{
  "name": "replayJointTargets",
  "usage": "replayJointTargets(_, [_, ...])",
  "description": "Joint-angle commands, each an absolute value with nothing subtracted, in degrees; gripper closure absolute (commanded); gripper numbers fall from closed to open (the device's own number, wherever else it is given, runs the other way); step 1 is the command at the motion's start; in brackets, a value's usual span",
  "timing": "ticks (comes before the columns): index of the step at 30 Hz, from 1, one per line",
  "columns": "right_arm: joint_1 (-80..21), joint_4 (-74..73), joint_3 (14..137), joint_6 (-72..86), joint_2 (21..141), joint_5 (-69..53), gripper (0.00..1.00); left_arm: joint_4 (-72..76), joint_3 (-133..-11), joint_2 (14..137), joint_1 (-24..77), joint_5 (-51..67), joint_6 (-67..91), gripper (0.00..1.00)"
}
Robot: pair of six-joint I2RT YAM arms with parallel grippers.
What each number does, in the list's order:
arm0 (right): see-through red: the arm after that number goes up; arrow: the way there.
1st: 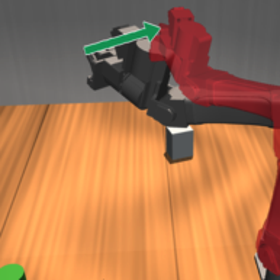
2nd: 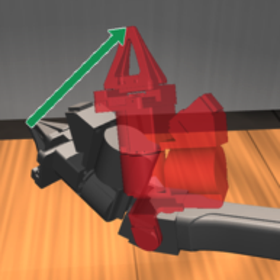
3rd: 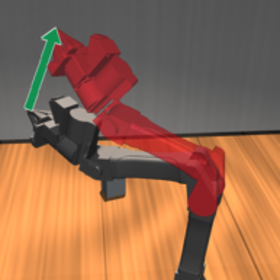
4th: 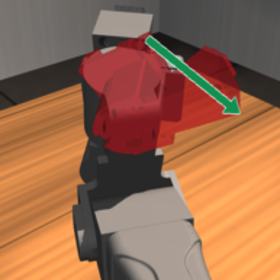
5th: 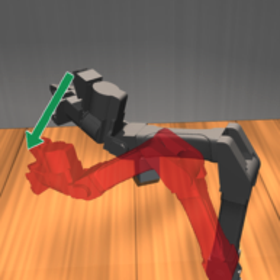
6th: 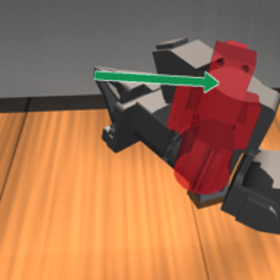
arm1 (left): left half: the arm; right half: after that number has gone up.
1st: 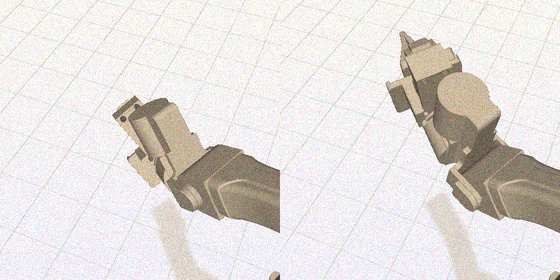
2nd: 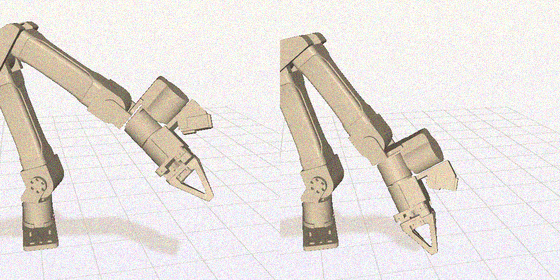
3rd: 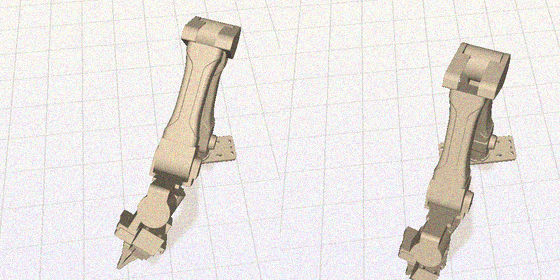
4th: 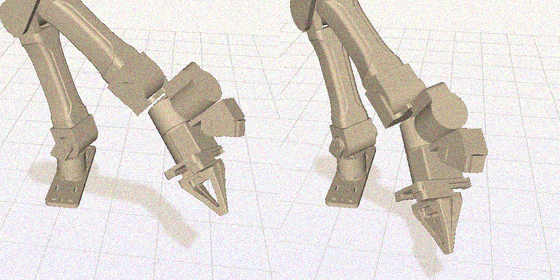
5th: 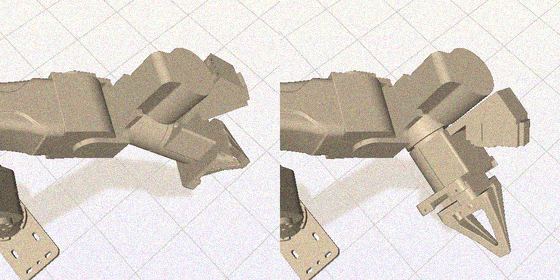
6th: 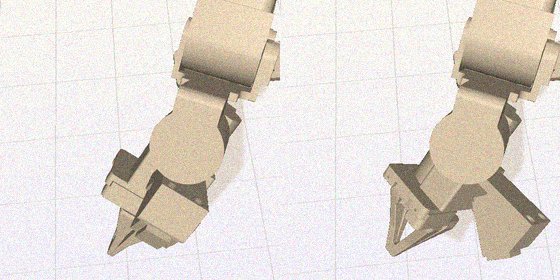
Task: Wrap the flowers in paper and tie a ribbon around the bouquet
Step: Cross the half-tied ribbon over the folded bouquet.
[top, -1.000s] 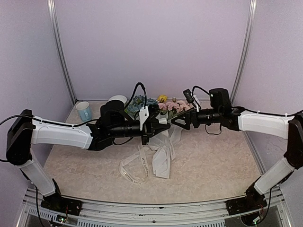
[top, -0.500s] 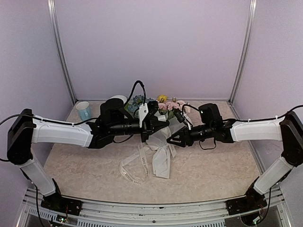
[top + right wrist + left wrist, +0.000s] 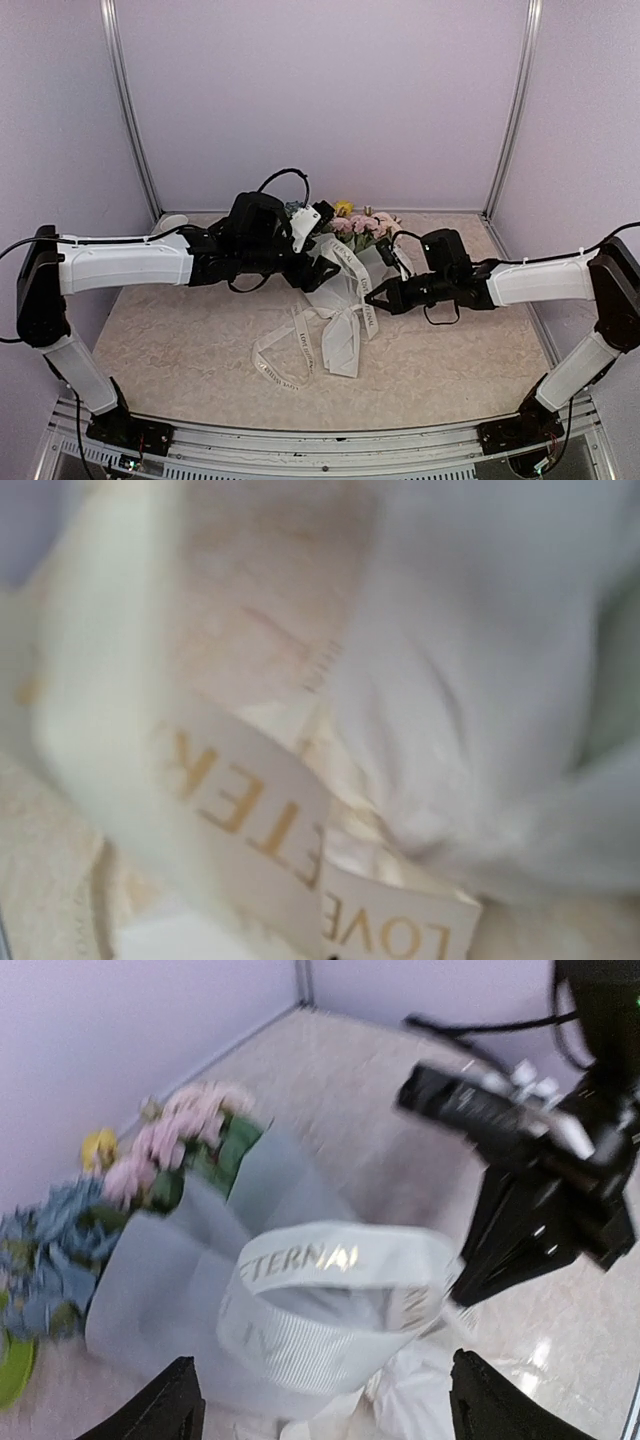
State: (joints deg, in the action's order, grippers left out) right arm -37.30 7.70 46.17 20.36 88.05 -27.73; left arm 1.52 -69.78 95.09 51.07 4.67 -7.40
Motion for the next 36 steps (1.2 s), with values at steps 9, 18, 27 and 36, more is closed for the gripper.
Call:
replayJointTargets(9, [-37.09,8.17,40.77,32.03,83.2,-16.35,1.0,-24.94,-58.11,100.13,46.28,-4.93,17.47,0.23])
replayJointTargets(18, [-37.09,7.63,40.91,30.59,83.01,-15.92,1.0,-27.67,-54.66,102.51,47.22,2.19,19.93,0.49])
replayJointTargets(27, [-36.92,5.41,40.98,31.07,83.2,-13.9,1.0,-25.83,-59.04,95.59,47.47,-10.86,14.45,1.0])
replayJointTargets(36, [-36.21,4.87,35.93,37.76,81.4,-9.68,0.98,-7.31,-63.64,86.31,53.48,-21.84,-3.79,1.0])
